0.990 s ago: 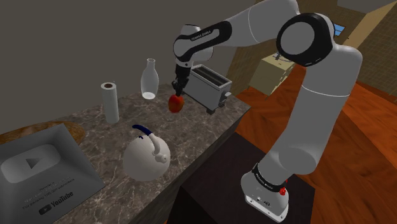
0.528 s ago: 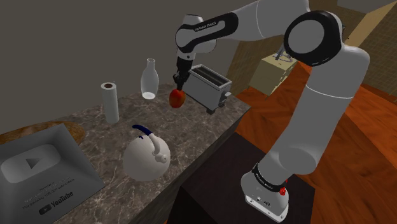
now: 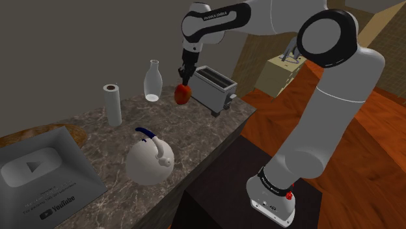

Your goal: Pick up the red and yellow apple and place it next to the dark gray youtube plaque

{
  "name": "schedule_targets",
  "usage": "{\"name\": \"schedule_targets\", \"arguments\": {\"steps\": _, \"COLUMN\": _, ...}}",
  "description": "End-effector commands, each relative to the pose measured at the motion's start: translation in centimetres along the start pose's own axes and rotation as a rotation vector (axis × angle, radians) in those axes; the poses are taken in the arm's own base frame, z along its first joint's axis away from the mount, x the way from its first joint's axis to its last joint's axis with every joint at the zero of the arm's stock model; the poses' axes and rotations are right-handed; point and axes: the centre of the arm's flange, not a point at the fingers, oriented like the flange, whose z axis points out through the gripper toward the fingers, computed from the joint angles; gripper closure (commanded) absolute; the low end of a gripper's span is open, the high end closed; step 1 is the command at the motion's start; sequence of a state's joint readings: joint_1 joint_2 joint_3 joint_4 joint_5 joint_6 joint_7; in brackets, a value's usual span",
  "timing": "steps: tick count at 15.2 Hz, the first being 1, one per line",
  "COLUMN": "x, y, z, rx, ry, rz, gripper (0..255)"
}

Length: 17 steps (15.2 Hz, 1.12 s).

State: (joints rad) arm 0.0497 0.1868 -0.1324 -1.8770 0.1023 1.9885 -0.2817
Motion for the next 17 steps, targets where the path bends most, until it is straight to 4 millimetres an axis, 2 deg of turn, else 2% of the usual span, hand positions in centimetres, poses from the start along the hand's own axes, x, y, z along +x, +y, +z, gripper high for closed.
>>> {"name": "schedule_targets", "arguments": {"steps": 1, "x": 0.0, "y": -0.1, "z": -1.0, "rx": 0.000, "ry": 0.000, "rz": 0.000, "gripper": 255}}
{"name": "schedule_targets", "arguments": {"steps": 13, "x": -0.3, "y": -0.6, "z": -7.1, "rx": 0.000, "ry": 0.000, "rz": 0.000, "gripper": 255}}
{"name": "schedule_targets", "arguments": {"steps": 17, "x": 1.0, "y": -5.7, "z": -6.8, "rx": 0.000, "ry": 0.000, "rz": 0.000, "gripper": 255}}
